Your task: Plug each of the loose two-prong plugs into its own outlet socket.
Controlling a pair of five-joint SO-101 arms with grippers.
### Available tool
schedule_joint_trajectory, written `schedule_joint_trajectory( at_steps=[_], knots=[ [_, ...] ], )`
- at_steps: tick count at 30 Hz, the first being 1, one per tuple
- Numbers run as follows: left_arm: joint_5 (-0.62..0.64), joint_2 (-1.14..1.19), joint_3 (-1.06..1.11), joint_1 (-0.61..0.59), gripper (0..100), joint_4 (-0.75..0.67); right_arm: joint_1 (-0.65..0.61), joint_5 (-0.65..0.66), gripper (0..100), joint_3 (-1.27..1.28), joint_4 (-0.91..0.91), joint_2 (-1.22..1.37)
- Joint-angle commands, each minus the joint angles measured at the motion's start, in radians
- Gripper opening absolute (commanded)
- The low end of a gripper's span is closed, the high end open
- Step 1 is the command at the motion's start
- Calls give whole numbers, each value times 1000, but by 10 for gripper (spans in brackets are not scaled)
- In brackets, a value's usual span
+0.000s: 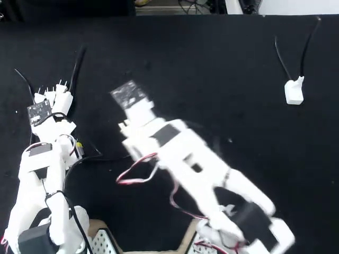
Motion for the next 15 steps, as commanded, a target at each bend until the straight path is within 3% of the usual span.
schedule_joint_trajectory(
  at_steps=[1, 4, 8, 12, 15],
  knots=[
    [-5, -28, -7, 13, 184, -12, 213, 187, 11, -58, 127, -154],
    [-5, -28, -7, 13, 184, -12, 408, 463, 11, -58, 157, -240],
    [-5, -28, -7, 13, 184, -12, 603, 941, 11, -41, 160, -311],
    [-5, -28, -7, 13, 184, -12, 681, 1327, 11, 90, 158, -340],
    [-5, -28, -7, 13, 184, -12, 690, 1465, 11, 199, 153, -351]
  ],
)
